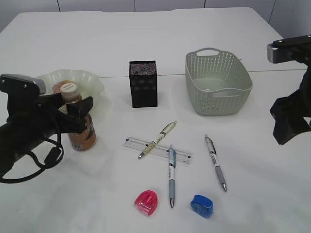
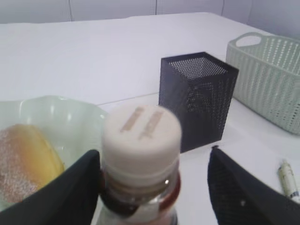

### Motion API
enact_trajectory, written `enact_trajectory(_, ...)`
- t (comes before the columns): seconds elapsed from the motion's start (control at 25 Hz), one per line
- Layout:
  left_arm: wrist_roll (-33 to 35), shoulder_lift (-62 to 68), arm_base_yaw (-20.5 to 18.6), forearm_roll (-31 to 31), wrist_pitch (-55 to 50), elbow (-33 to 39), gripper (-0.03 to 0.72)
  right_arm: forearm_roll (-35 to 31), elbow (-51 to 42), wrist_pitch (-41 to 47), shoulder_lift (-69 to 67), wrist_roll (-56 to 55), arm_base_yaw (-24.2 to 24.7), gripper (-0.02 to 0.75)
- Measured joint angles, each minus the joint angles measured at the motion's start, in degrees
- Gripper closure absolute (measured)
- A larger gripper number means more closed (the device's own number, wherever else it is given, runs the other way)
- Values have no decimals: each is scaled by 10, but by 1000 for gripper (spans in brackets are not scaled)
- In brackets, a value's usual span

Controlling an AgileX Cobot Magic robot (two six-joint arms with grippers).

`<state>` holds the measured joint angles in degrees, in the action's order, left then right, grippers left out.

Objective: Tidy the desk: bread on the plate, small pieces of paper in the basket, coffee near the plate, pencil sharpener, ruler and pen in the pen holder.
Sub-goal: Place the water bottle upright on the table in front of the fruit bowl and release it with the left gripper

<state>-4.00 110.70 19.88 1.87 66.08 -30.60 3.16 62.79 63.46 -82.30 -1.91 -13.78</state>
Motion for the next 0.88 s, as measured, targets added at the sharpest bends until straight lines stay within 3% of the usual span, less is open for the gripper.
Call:
enact_trajectory(0.48, 0, -137, -3, 10, -3, 4, 160, 0, 0, 0, 0, 0, 0, 186)
enact_trajectory(0.64, 0, -176, -31, 10, -29, 9, 160, 0, 0, 0, 0, 0, 0, 186)
enact_trajectory(0.88, -2, -231, -103, 5, -72, 57, 160, -7, 0, -1, 0, 0, 0, 186)
